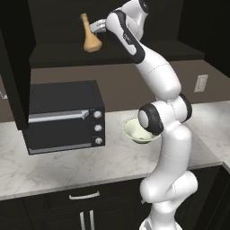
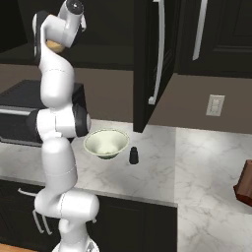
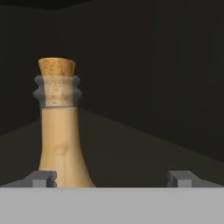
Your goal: Retrieve the bottle and the shaker from the cabinet and place them next to the mixing bowl on the counter. Then add garlic from the fridge to the mixing bowl.
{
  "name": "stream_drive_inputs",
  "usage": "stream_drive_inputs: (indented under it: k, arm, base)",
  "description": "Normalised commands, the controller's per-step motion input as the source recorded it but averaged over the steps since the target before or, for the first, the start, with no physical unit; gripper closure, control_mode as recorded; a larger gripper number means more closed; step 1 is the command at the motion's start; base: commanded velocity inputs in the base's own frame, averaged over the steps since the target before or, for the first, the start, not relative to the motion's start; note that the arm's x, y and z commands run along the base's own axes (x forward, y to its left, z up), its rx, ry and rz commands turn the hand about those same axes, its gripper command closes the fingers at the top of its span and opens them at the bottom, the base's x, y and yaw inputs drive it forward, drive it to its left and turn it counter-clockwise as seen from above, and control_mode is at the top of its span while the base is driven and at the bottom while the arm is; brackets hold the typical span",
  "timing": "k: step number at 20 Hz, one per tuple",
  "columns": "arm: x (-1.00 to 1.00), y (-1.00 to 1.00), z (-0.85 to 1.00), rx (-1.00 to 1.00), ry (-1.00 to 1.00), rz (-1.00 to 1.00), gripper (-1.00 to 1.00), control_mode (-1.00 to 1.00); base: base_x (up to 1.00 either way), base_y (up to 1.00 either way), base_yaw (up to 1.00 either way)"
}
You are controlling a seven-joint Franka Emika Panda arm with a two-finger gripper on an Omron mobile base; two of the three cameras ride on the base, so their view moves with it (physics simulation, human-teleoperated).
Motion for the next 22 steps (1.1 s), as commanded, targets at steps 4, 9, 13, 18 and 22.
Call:
stream_drive_inputs:
  k: [4,9,13,18,22]
  arm:
    - [0.00,0.00,0.00,0.00,0.00,0.03,-1.00,-1.00]
    - [-0.08,0.00,0.00,0.00,0.00,0.02,-1.00,-1.00]
    - [-0.29,0.00,0.00,0.00,-0.02,0.02,-1.00,-1.00]
    - [-0.19,-0.02,0.00,0.00,-0.07,0.00,-1.00,-1.00]
    - [0.00,0.00,0.00,0.00,-0.06,0.00,-1.00,-1.00]
  base:
    - [0.00,0.00,0.00]
    - [0.00,0.00,0.00]
    - [0.00,0.00,0.00]
    - [0.00,0.00,0.00]
    - [0.00,0.00,0.00]
